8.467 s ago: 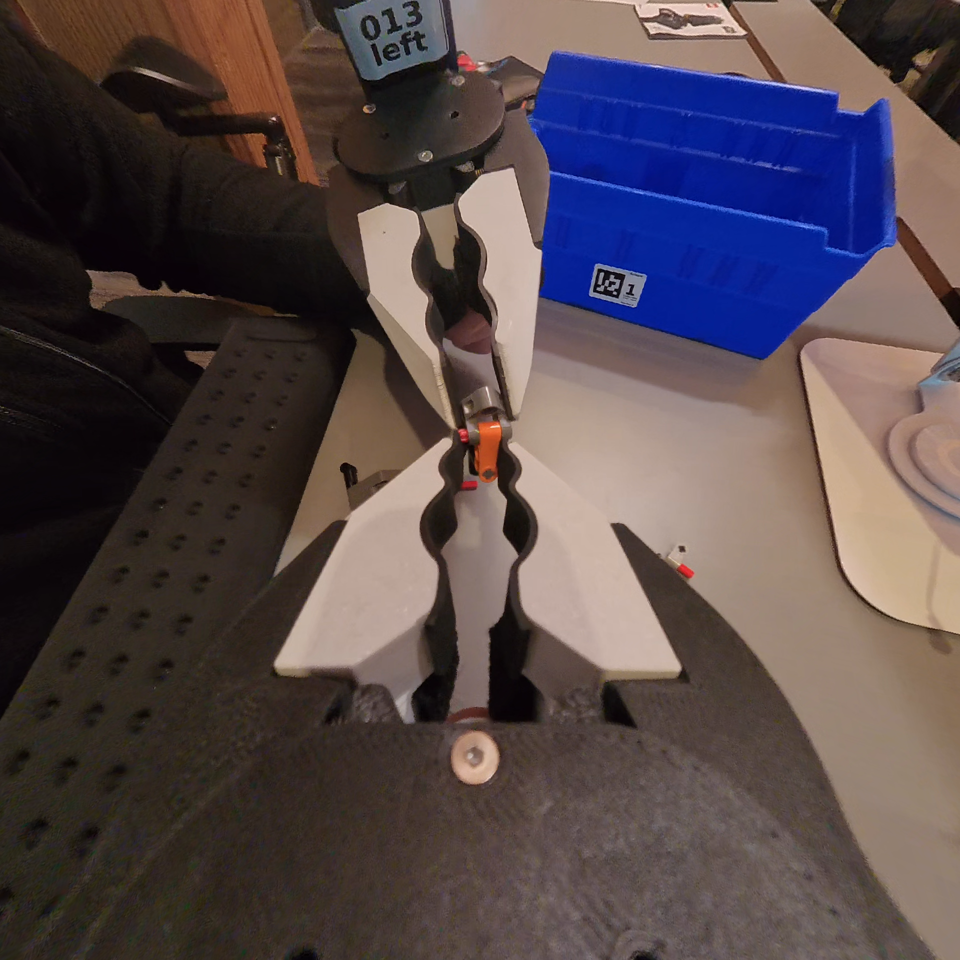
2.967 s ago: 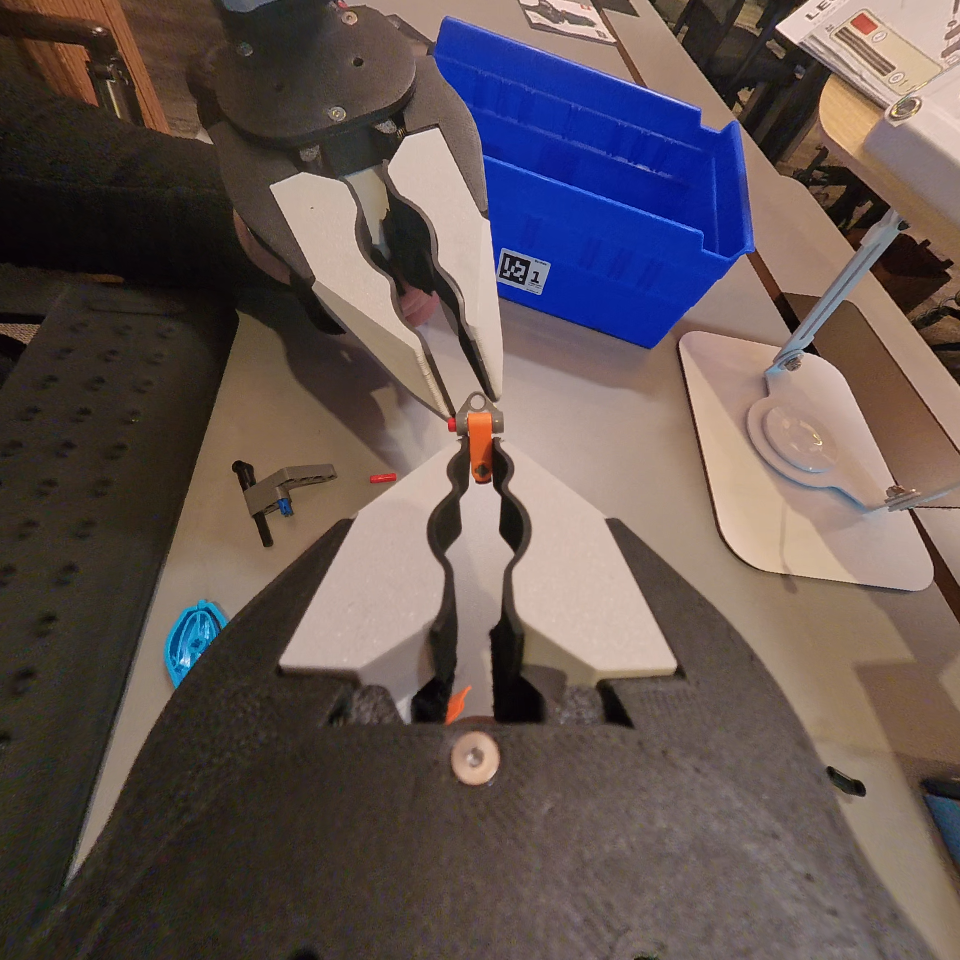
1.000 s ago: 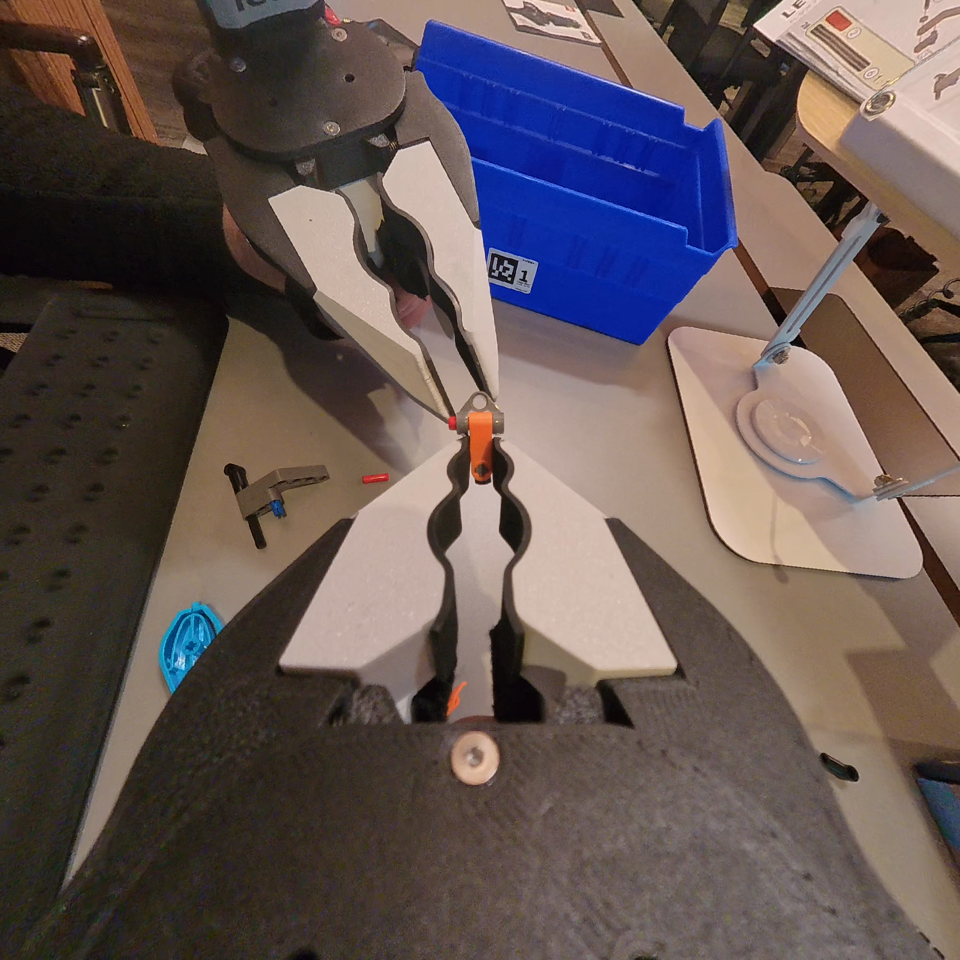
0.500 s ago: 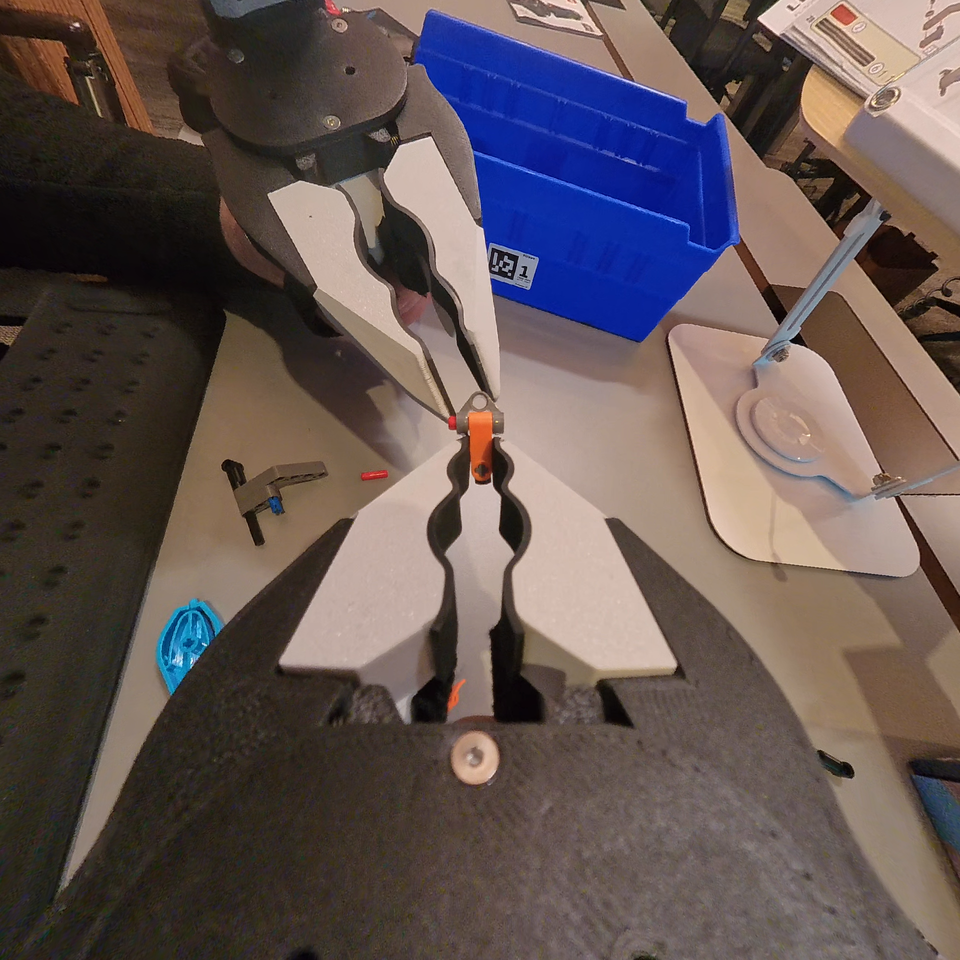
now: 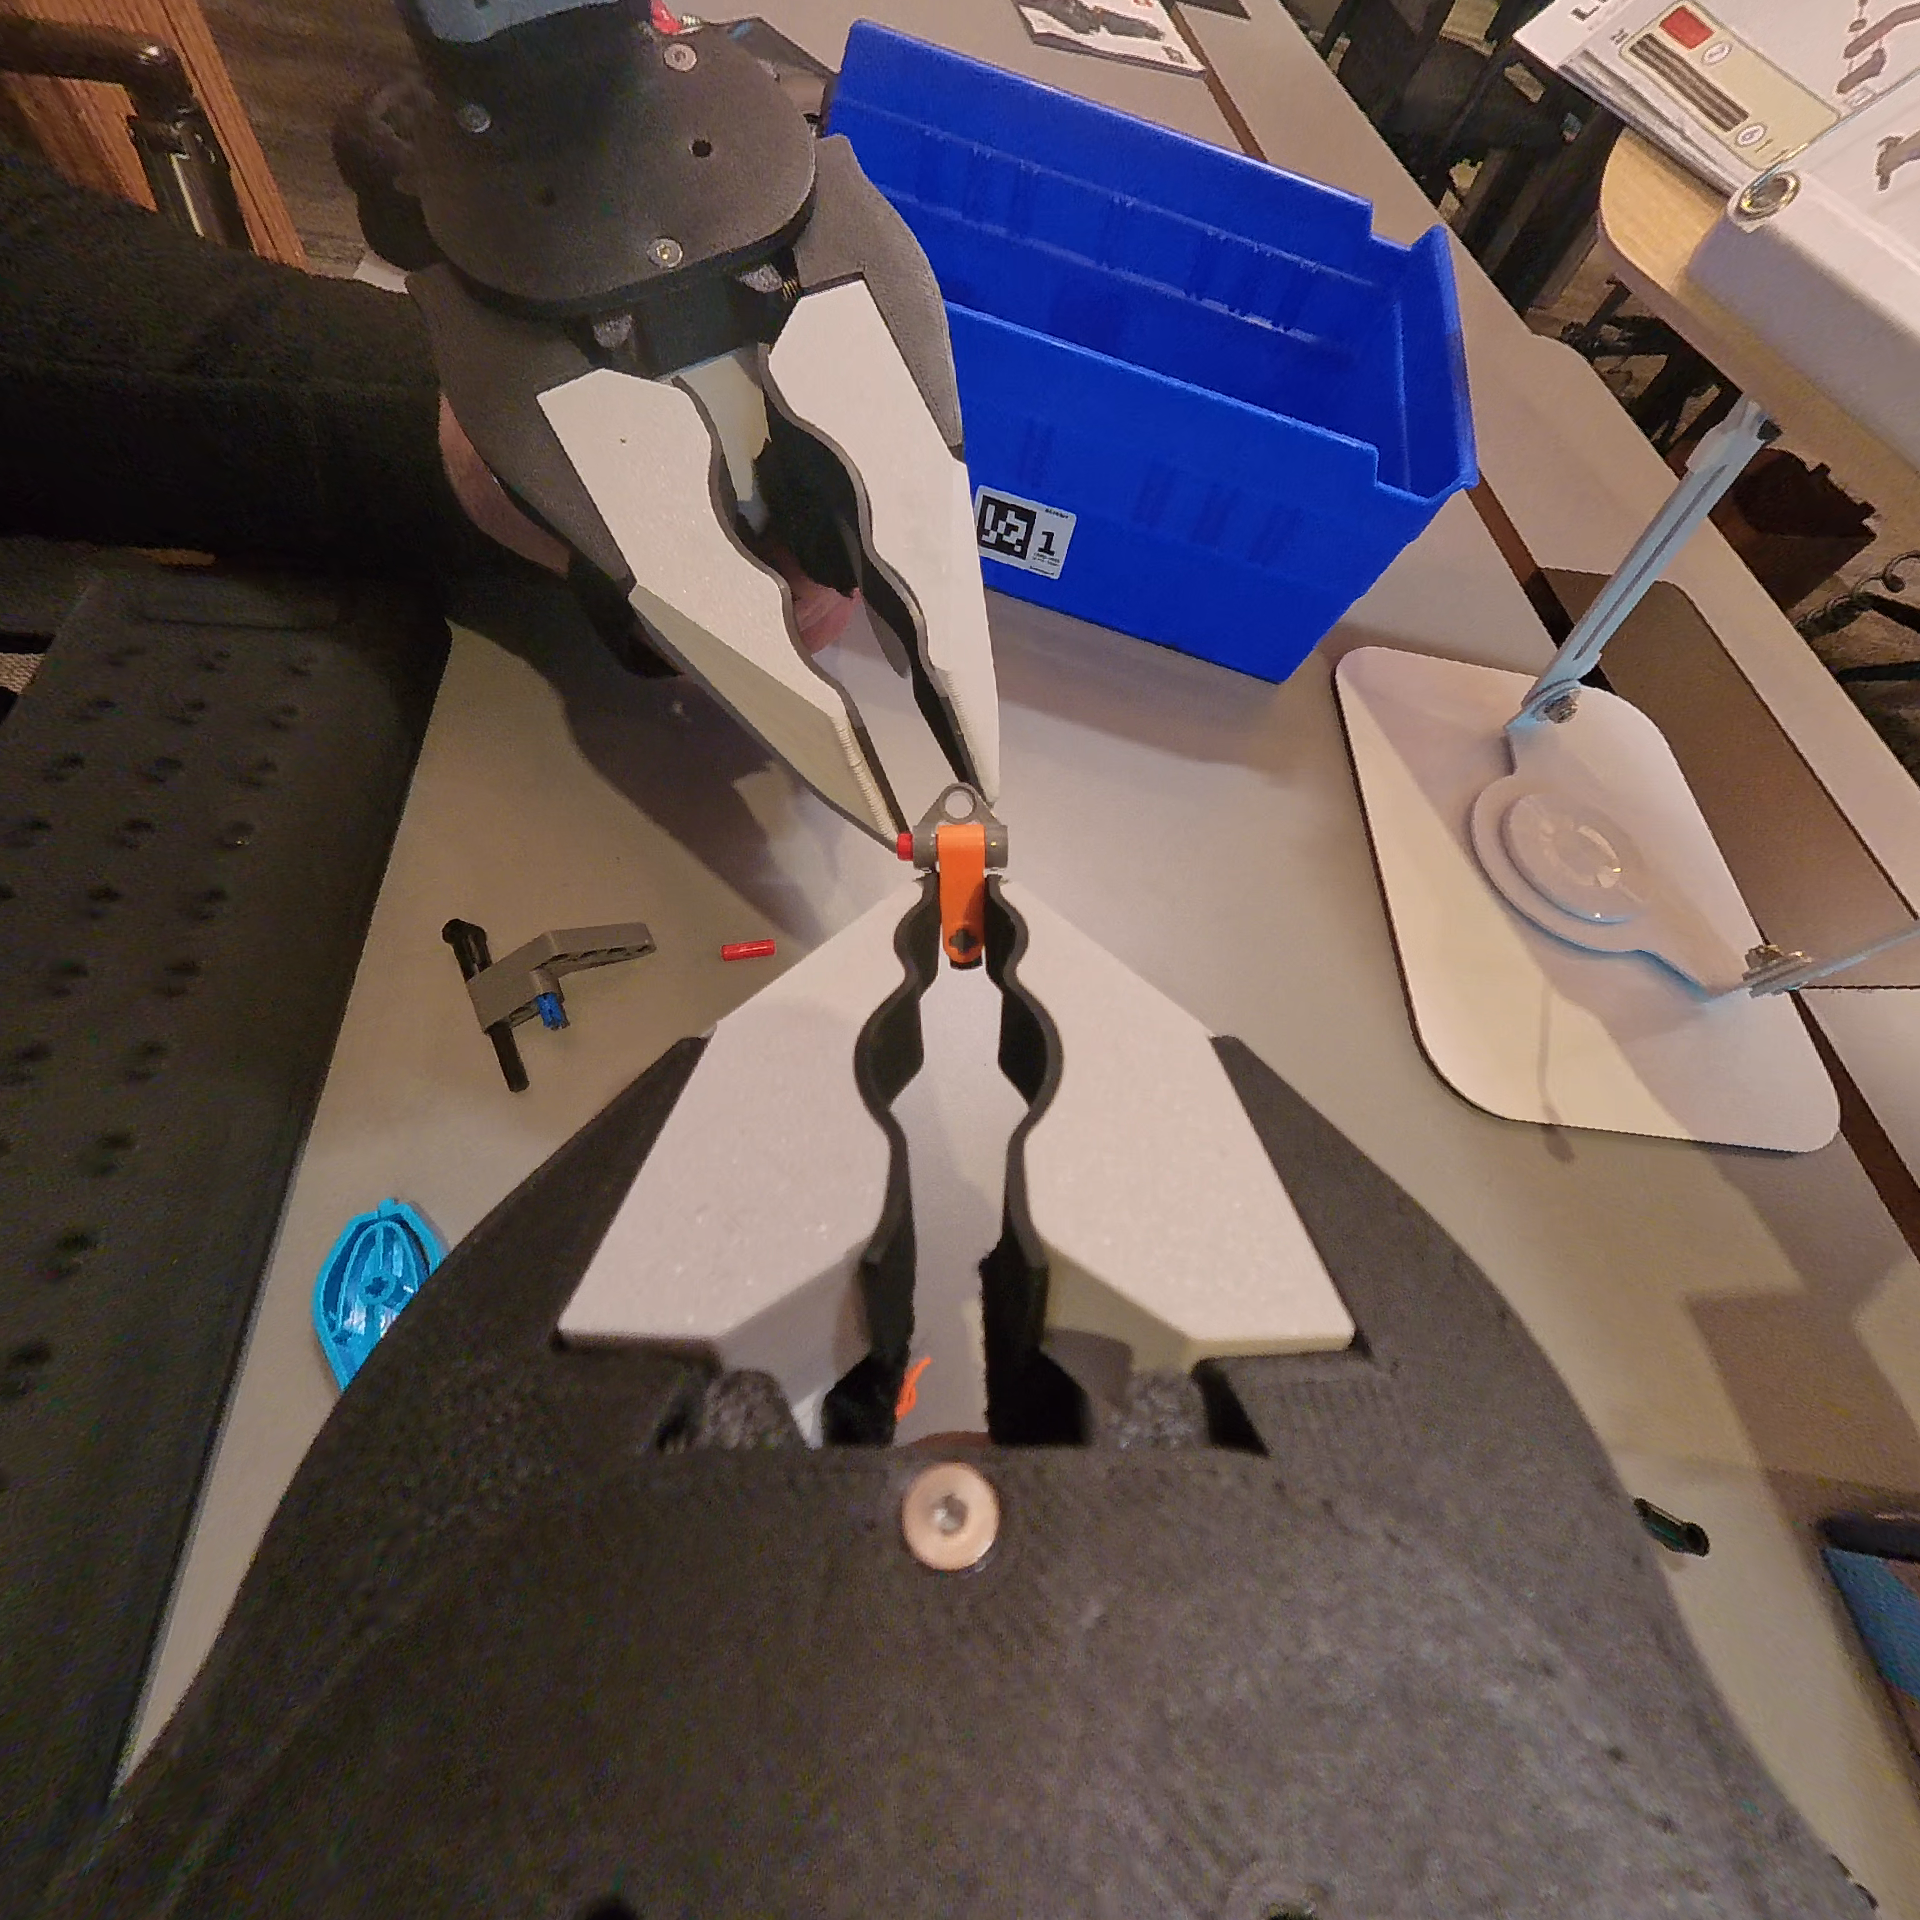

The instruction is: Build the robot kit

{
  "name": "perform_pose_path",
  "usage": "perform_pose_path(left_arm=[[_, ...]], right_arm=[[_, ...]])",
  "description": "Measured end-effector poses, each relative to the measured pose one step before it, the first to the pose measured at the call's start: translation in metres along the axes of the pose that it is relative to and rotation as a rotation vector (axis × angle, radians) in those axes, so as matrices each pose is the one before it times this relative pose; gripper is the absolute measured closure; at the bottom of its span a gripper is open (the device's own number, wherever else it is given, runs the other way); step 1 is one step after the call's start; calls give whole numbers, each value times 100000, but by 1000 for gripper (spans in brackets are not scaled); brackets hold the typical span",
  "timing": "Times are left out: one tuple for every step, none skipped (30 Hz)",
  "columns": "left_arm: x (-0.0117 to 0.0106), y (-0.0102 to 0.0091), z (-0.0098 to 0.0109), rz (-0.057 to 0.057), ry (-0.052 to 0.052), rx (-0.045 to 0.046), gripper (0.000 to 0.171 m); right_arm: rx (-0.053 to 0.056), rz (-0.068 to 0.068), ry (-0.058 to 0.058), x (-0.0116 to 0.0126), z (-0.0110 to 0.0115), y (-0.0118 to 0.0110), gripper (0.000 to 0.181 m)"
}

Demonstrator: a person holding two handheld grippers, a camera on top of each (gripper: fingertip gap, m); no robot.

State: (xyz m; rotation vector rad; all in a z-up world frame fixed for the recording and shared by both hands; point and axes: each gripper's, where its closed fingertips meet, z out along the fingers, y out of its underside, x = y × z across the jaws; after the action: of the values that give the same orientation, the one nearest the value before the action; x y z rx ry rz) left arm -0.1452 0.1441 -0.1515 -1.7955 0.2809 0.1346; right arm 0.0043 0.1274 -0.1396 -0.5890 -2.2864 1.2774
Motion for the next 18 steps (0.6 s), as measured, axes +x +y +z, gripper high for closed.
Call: perform_pose_path(left_arm=[[-62,15,72,-48,-4,-56,158],[323,-86,-64,-6,1,-11,158],[142,8,-27,9,-33,-54,158],[528,-250,46,2,-11,-30,158],[565,-177,-10,20,1,25,158],[-447,140,93,31,-7,18,158],[-168,86,32,15,-16,10,158],[140,-77,106,-17,-9,27,158],[390,-201,-60,-59,1,9,158],[-798,296,-12,-35,13,-24,158],[-218,87,-38,52,-6,-10,158],[-228,62,151,77,-12,-19,158],[1019,-348,-53,7,15,-42,158],[675,-169,-115,-36,49,-28,158],[-313,207,-107,-2,-6,-31,158],[306,-169,-96,47,-18,-25,158],[-743,287,-4,10,-4,2,158],[779,-353,47,-1,-35,11,158]], right_arm=[[-14,1,-2,-8,10,6,176],[-79,-33,8,6,7,5,176],[-3,-25,-1,-14,5,6,176],[14,7,-30,-5,1,-2,175],[-44,-10,-4,8,3,5,175],[-11,-7,34,11,-8,6,176],[109,51,50,16,-10,-14,176],[85,52,-32,-9,-11,-14,176],[14,-13,29,12,-10,-6,176],[-47,-43,10,-3,8,11,176],[-18,-37,27,-7,0,-1,176],[-22,-14,-10,-6,5,-2,176],[-22,13,-28,1,9,10,176],[-13,22,-13,1,-3,15,176],[-20,22,1,7,4,1,176],[36,15,-11,-5,-10,1,176],[13,-7,34,7,-4,-10,175],[-8,-52,-3,-5,-6,3,175]])
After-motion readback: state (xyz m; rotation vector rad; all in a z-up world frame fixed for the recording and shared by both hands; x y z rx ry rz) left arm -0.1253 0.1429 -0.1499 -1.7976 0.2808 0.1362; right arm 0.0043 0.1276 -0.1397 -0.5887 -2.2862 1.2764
